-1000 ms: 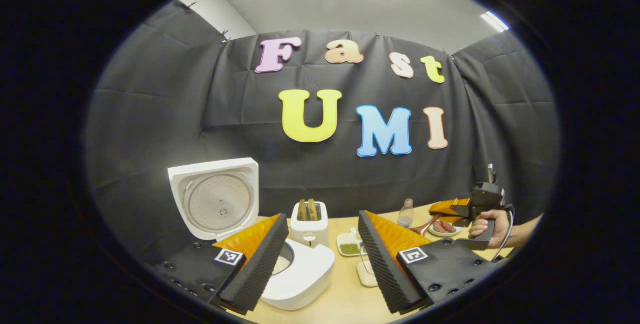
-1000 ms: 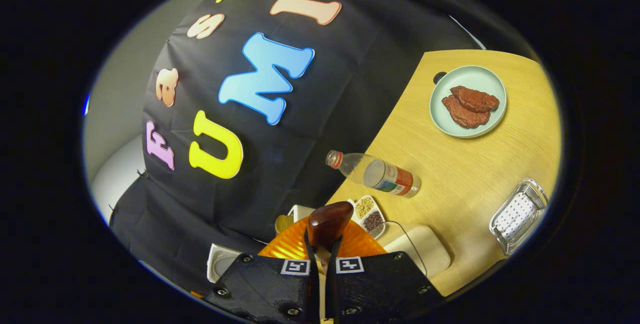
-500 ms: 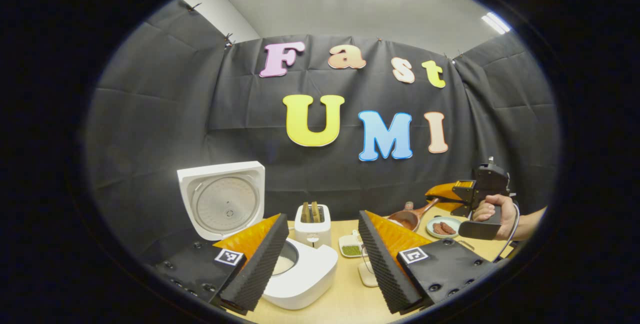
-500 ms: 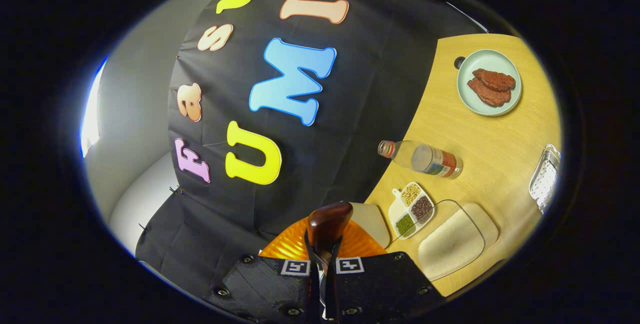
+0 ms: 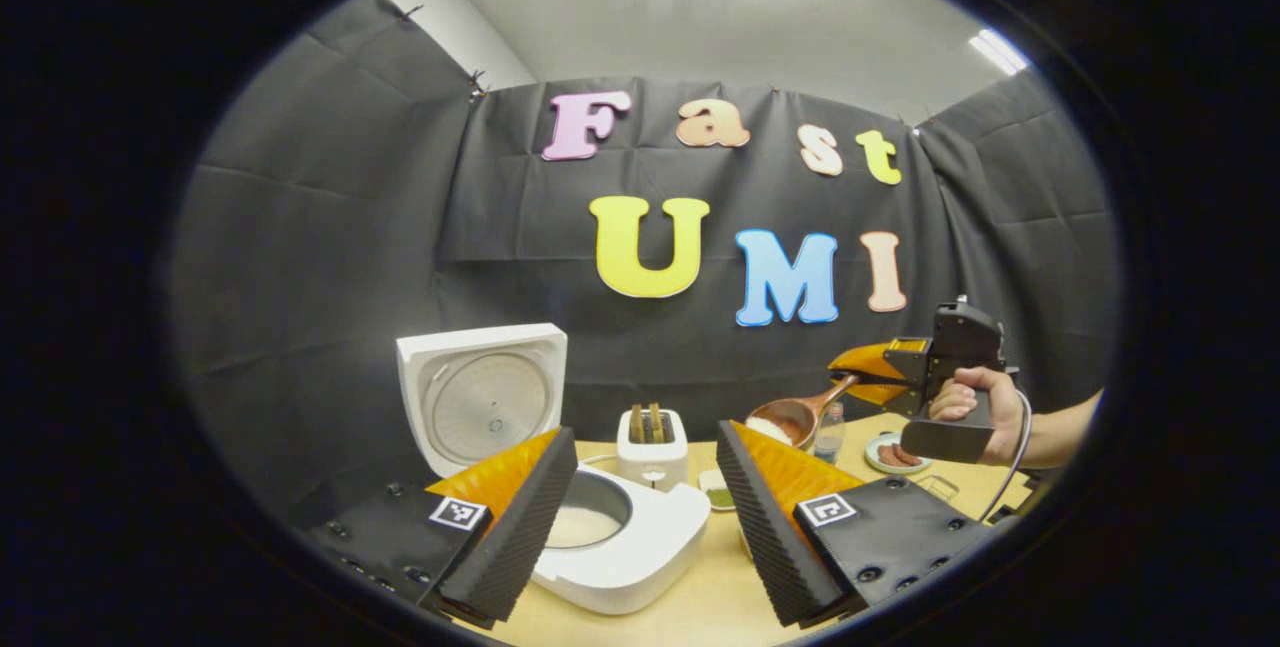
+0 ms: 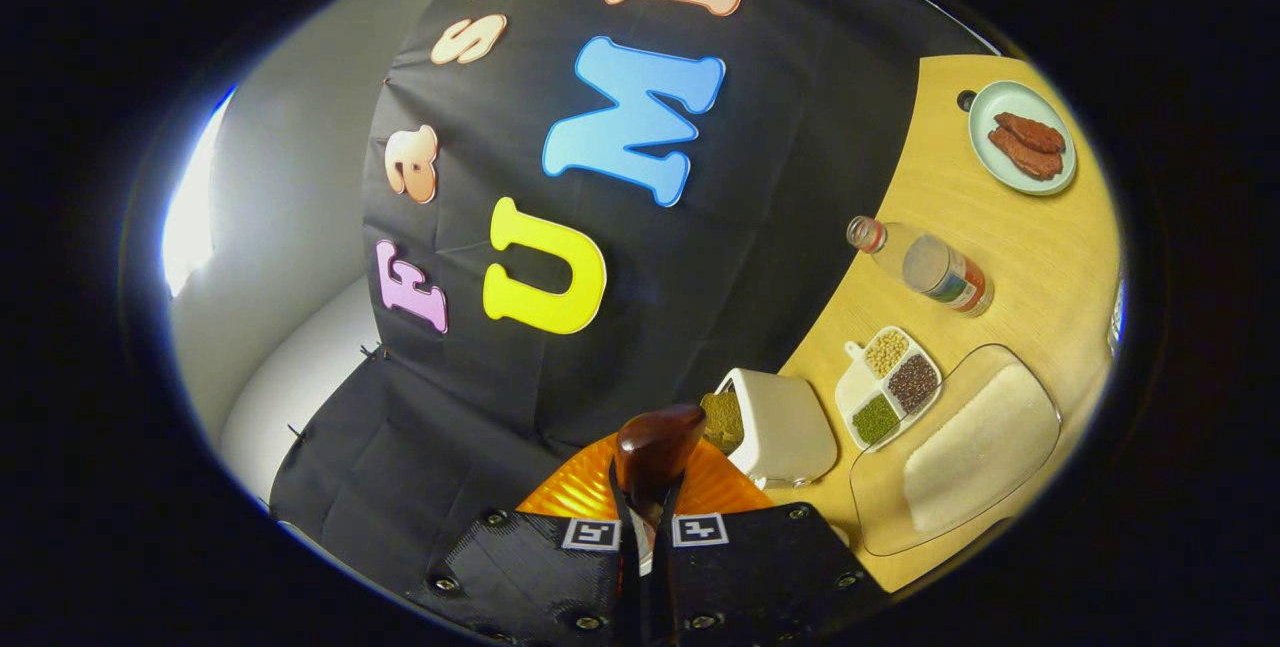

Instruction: Close the left gripper, press the button to open the rice cooker; take a wooden spoon from the chopstick holder with the right hand, scoop a spoonful of rice and pour it into the rice cooker, then put the wooden spoon back into the chopstick holder.

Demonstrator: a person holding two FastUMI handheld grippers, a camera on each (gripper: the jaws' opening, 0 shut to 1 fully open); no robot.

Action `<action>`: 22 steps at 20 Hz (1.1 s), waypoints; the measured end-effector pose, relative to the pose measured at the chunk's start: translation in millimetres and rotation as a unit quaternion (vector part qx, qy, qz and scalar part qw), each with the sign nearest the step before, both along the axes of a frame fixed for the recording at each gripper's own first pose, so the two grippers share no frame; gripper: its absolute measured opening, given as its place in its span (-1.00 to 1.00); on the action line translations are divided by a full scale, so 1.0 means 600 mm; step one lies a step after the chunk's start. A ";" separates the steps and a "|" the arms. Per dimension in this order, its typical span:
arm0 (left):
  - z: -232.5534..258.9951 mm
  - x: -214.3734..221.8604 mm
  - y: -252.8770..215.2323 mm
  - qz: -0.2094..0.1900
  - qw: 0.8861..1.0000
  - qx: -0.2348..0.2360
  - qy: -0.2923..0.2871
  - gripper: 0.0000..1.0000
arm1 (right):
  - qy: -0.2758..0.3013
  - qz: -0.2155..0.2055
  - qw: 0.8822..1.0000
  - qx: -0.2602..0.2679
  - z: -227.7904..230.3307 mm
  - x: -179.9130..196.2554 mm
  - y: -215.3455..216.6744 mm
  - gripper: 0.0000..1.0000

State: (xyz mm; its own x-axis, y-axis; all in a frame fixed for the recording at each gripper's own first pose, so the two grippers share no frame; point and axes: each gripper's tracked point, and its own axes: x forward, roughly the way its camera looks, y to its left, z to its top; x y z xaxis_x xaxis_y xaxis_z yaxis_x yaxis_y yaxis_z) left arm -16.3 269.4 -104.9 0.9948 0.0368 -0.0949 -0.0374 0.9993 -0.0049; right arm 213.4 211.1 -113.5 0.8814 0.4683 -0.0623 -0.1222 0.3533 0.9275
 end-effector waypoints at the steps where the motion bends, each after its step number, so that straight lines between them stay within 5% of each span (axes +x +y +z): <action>1: -0.001 -0.004 0.008 0.002 1.000 -0.001 -0.001 0.94 | -0.002 0.004 1.000 -0.002 0.002 0.002 0.013 -0.91; 22: -0.032 -0.050 0.135 0.053 0.998 -0.025 0.002 0.94 | -0.012 0.102 0.988 -0.113 -0.043 0.098 0.296 -0.91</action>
State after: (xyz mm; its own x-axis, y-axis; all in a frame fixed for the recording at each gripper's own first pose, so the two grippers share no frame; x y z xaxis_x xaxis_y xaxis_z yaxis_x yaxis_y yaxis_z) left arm -46.3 350.6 -124.1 0.9853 0.1363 -0.1026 -0.1424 0.9883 -0.0541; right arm 272.0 388.6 -139.0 0.7730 0.6123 -0.1663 -0.2329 0.5176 0.8233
